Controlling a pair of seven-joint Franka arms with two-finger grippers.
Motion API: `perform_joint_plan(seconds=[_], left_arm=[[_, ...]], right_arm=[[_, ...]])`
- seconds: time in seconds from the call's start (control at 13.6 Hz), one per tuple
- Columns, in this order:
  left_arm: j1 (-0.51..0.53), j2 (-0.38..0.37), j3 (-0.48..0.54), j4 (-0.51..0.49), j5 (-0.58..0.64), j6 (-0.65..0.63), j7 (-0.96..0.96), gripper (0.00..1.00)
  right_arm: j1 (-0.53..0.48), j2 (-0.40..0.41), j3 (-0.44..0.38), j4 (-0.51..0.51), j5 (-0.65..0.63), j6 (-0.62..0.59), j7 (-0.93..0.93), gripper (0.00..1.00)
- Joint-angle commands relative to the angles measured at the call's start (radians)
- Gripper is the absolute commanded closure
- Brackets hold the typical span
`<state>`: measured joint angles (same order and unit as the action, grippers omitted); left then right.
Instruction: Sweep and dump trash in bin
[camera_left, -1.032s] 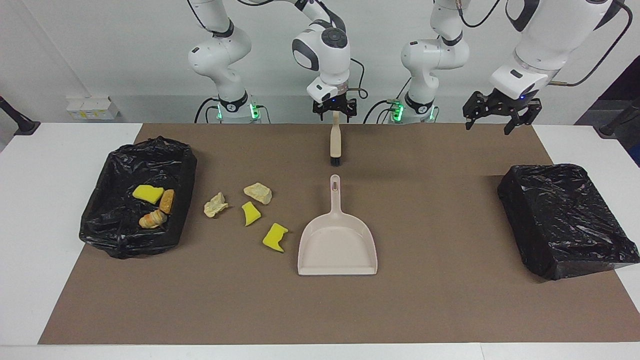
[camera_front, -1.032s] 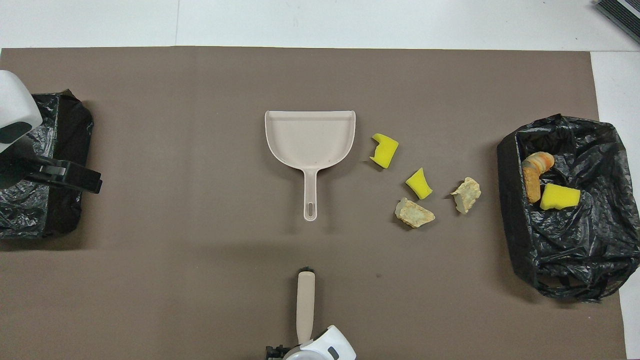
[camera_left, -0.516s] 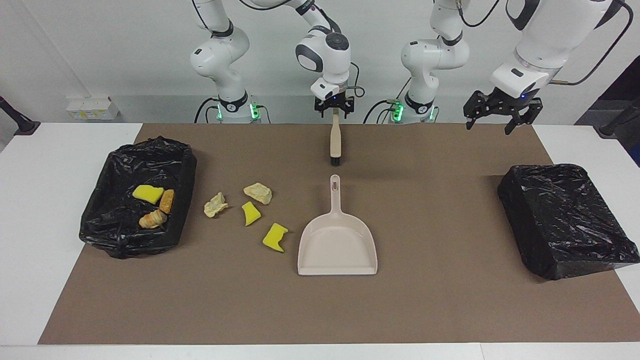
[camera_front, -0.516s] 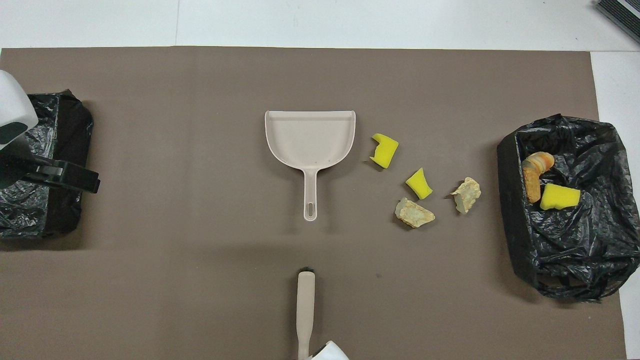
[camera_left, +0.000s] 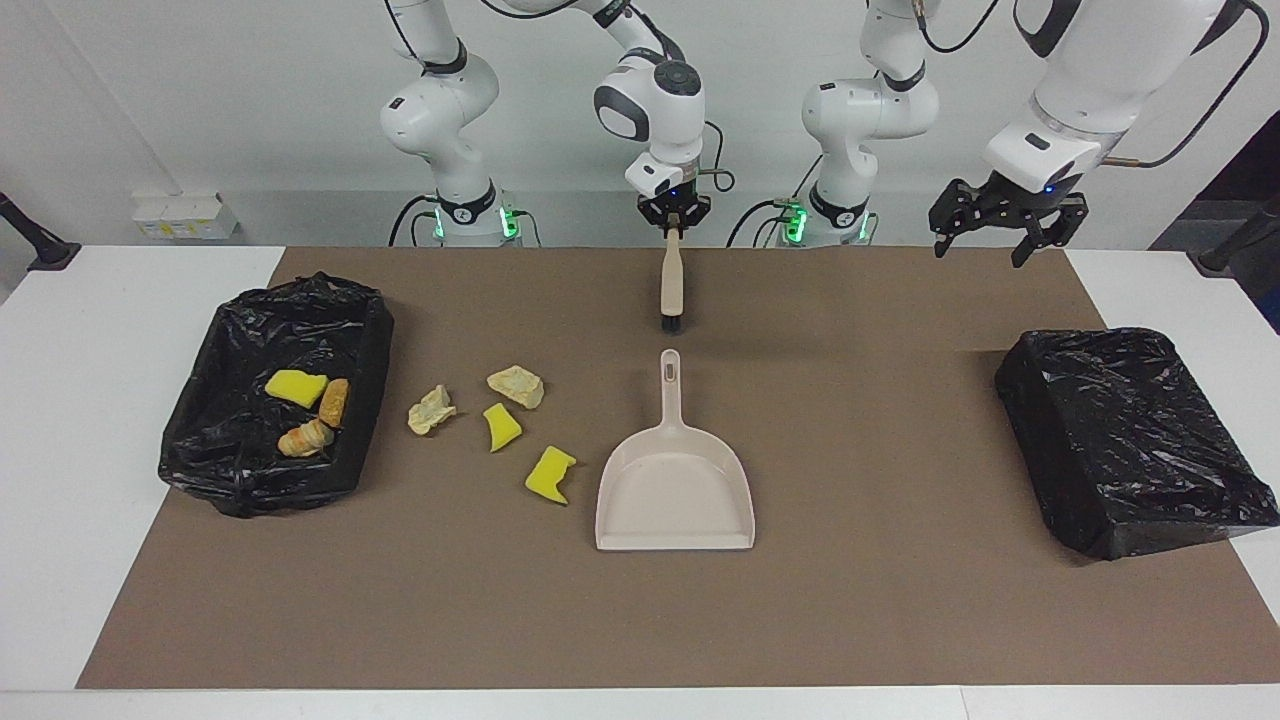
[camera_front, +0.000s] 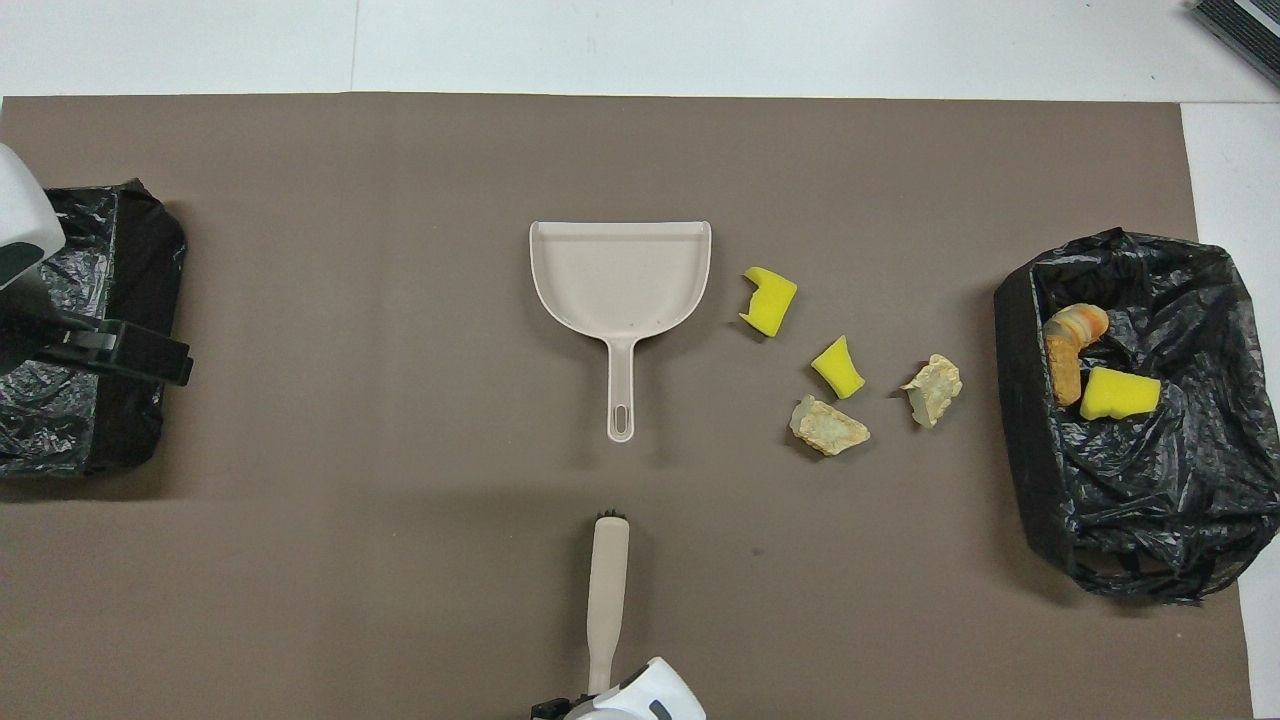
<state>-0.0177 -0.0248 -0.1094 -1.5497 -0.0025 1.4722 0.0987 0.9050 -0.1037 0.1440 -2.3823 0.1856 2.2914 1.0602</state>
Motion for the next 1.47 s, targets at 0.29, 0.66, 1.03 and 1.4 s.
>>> perform_joint_plan(seconds=[0.29,0.66,1.03,1.4], left_arm=[[-0.004,-0.018,-0.033,-0.032,0.007,0.063,0.001,0.00],[-0.102,0.031,-0.035,-0.076,-0.028,0.193,-0.028,0.00],[-0.309,0.046,-0.035,-0.291,-0.028,0.534,-0.396,0.00],[-0.450,0.248,-0.035,-0.273,-0.019,0.778,-0.510,0.00]], right_arm=[[-0.314,-0.172,-0.006,0.058,0.011,-0.387,-0.310,1.00],[-0.630,-0.195,-0.006,0.055,-0.110,-0.504,-0.572,1.00],[-0.862,-0.145,-0.004,0.019,-0.336,-0.382,-0.706,1.00],[-0.922,-0.007,-0.001,0.006,-0.426,-0.222,-0.752,1.00]])
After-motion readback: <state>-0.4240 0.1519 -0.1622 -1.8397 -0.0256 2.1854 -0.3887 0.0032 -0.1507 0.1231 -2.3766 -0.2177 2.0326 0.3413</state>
